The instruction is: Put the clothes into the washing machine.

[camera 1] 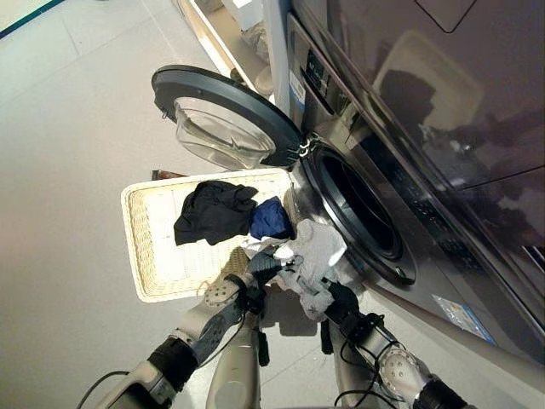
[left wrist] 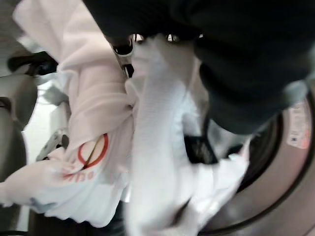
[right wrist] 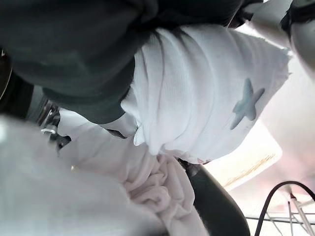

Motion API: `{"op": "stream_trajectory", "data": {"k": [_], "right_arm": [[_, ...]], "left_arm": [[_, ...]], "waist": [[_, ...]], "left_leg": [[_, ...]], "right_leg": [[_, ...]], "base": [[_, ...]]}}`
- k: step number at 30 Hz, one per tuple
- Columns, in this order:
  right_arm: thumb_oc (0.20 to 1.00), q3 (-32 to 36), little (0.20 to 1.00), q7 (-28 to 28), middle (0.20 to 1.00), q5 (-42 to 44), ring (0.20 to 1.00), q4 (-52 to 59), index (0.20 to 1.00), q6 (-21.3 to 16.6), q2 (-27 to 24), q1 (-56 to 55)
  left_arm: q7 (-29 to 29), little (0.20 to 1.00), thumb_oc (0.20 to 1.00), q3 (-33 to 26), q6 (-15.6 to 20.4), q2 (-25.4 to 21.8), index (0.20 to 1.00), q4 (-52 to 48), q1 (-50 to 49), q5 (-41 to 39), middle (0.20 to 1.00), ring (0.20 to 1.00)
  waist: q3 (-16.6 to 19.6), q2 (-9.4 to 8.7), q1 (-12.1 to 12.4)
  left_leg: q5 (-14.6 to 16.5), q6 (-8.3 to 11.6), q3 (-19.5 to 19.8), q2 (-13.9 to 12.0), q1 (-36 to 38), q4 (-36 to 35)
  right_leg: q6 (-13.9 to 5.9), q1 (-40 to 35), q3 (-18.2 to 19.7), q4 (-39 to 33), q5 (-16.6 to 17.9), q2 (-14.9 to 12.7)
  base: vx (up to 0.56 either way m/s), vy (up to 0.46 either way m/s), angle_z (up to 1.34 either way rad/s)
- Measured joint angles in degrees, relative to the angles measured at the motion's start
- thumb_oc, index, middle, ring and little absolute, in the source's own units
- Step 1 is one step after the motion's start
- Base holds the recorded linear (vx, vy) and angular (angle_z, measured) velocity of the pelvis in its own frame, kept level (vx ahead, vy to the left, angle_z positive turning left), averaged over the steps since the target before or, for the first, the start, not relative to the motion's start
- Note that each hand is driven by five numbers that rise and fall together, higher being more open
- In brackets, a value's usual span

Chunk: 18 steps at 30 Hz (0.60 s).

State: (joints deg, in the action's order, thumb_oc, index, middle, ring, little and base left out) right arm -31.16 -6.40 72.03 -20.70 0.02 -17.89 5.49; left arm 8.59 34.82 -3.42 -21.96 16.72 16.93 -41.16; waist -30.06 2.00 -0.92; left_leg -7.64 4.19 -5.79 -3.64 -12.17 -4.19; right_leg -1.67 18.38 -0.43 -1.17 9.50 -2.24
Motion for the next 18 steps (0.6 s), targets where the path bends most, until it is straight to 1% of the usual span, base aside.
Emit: {"op": "stream_trajectory", "data": {"k": [1,2,4,7,9,11,12,13,14,15,16,18], "right_arm": [[0.200,-0.1,0.200,0.0,0.200,0.0,0.200,0.0,0.200,0.0,0.0,0.0],[0.200,-0.7,0.200,0.0,0.200,0.1,0.200,0.0,0.200,0.0,0.1,0.1],[0.200,-1.1,0.200,-0.1,0.200,0.1,0.200,0.0,0.200,0.0,0.2,0.1],[0.200,-0.9,0.200,-0.5,0.200,1.0,0.200,-0.2,0.200,-0.4,1.2,0.8],[0.200,-0.6,0.200,-0.6,0.200,2.9,0.200,-1.7,0.200,-1.8,2.8,3.0],[0.200,0.2,0.200,-0.7,0.200,4.7,0.200,-3.4,0.200,-3.9,4.5,4.3],[0.200,0.2,0.200,-0.7,0.200,4.7,0.200,-3.4,0.200,-3.9,4.5,4.3],[0.200,2.1,0.200,-0.9,0.200,6.8,0.200,-4.3,0.200,-6.0,5.9,5.1],[0.200,6.4,0.200,-0.9,0.200,9.9,0.200,-6.3,0.200,-9.5,8.5,7.3],[0.200,7.5,0.200,-0.9,0.200,11.5,0.200,-6.9,0.200,-10.9,9.0,8.2],[0.200,10.4,0.200,-0.9,0.200,14.5,0.200,-8.0,0.200,-13.3,9.4,10.7],[0.200,14.8,0.200,-0.9,0.200,19.0,0.200,-9.7,0.200,-16.6,9.7,13.5]], "left_arm": [[-0.5,1.000,1.000,0.0,-0.2,0.0,1.000,0.0,0.0,0.0,1.000,1.000],[-3.0,1.000,1.000,0.1,-0.9,0.0,1.000,0.0,0.1,1.1,1.000,1.000],[-5.1,1.000,1.000,0.1,-1.2,0.0,1.000,0.2,0.1,2.2,1.000,1.000],[-10.8,1.000,1.000,0.0,-1.3,0.0,1.000,0.7,0.2,3.3,1.000,1.000],[-17.1,1.000,1.000,-0.2,-0.8,0.2,1.000,2.0,0.2,4.4,1.000,1.000],[-22.3,1.000,1.000,-0.4,0.6,0.9,1.000,3.2,0.2,4.4,1.000,1.000],[-22.3,1.000,1.000,-0.4,0.6,0.9,1.000,3.2,0.2,4.4,1.000,1.000],[-25.7,1.000,1.000,-1.6,1.8,1.5,1.000,4.6,0.1,4.3,1.000,1.000],[-29.8,1.000,1.000,-5.8,3.6,3.3,1.000,8.7,0.1,4.3,1.000,1.000],[-31.1,1.000,1.000,-7.0,4.1,3.6,1.000,10.2,0.1,4.3,1.000,1.000],[-32.8,1.000,1.000,-9.1,5.2,3.6,1.000,12.7,-0.3,4.2,1.000,1.000],[-34.0,1.000,1.000,-9.8,6.3,3.1,1.000,14.6,-0.8,4.0,1.000,1.000]], "waist": [[0.0,-0.11,0.0],[0.0,-0.41,0.0],[-0.1,-0.58,0.1],[-0.1,-0.66,0.1],[-0.1,-0.67,0.3],[-0.1,-0.67,0.3],[-0.1,-0.67,0.3],[-0.1,-0.66,0.3],[-0.1,-0.66,0.4],[-0.2,-0.63,0.4],[-0.2,-0.58,0.5],[-0.2,-0.52,0.5]], "left_leg": [[0.0,0.01,0.0,0.0,-0.1,0.0],[0.1,0.09,0.2,0.0,-0.6,0.3],[0.1,0.09,0.3,0.0,-0.9,0.3],[0.1,0.20,0.4,0.0,-2.0,0.8],[0.0,0.38,0.6,-0.1,-2.7,1.1],[0.1,0.53,1.3,-0.1,-2.8,1.2],[0.1,0.53,1.3,-0.1,-2.8,1.2],[0.2,0.51,1.6,-0.1,-3.5,1.6],[0.3,0.55,1.9,-0.1,-5.1,2.4],[0.3,0.56,2.1,-0.1,-5.7,2.8],[0.3,0.57,2.5,-0.1,-6.4,3.1],[0.2,0.57,2.7,-0.1,-7.1,3.4]], "right_leg": [[0.00,0.1,0.0,0.0,0.0,0.0],[0.01,0.4,-0.1,0.0,0.0,0.0],[0.02,0.6,-0.2,0.0,0.0,0.0],[0.02,1.5,-0.3,0.1,0.0,-0.1],[0.04,2.1,-0.5,0.3,0.0,0.0],[0.12,2.1,-0.7,0.4,0.0,0.0],[0.12,2.1,-0.7,0.4,0.0,0.0],[0.13,2.6,-1.0,0.6,-0.1,-0.1],[0.20,3.9,-1.2,1.3,-0.2,-0.2],[0.21,4.3,-1.4,1.4,-0.2,-0.2],[0.27,4.9,-1.7,1.5,-0.2,-0.2],[0.31,5.6,-1.8,1.8,-0.1,-0.3]], "base": [[0.06,-0.044,0.03],[0.03,-0.025,0.03],[0.04,-0.044,0.03],[0.04,-0.046,0.02],[0.05,-0.061,0.02],[0.04,-0.070,0.03],[0.03,-0.062,0.05],[0.05,-0.085,0.09],[0.06,-0.103,0.12],[0.07,-0.106,0.12],[0.03,-0.048,0.09],[0.02,-0.017,0.03]]}}
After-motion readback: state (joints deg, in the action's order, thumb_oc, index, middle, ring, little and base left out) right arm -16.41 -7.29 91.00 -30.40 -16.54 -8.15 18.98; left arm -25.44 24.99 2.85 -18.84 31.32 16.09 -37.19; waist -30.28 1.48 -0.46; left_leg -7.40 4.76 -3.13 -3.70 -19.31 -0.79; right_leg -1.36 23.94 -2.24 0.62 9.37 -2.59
